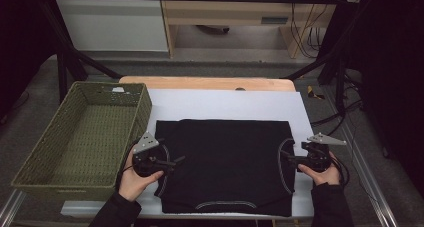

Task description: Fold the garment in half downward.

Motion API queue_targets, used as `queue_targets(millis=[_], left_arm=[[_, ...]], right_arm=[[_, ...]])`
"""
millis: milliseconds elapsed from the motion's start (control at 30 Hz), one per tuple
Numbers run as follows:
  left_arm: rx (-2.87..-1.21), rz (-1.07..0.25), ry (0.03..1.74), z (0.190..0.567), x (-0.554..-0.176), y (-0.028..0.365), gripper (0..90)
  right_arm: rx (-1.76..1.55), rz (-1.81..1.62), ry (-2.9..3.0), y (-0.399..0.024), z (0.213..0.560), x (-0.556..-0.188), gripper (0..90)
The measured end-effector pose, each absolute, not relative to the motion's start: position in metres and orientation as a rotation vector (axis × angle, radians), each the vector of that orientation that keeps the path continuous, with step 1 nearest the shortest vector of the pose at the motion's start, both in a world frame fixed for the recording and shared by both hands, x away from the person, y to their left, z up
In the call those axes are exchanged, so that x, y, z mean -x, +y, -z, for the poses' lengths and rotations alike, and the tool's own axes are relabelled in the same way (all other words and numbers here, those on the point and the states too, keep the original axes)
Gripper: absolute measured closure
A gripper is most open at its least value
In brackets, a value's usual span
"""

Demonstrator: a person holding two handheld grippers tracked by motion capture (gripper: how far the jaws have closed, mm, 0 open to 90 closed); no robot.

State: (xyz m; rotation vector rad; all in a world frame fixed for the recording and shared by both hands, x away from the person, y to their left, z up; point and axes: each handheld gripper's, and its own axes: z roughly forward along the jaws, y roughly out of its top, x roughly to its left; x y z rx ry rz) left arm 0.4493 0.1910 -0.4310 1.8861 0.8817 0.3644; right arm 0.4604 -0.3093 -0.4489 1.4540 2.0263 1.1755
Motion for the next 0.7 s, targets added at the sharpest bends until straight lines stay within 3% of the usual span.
queue_targets(millis=[567, 700], left_arm=[[-1.937, -0.345, 0.878, 0.454, -0.439, 0.192, 0.1], [-1.945, -0.343, 0.886, 0.458, -0.44, 0.192, 0.1]], right_arm=[[-1.531, -0.997, 2.11, -0.304, 0.477, -0.48, 4.8], [-1.554, -0.998, 2.139, -0.302, 0.481, -0.487, 8.8]])
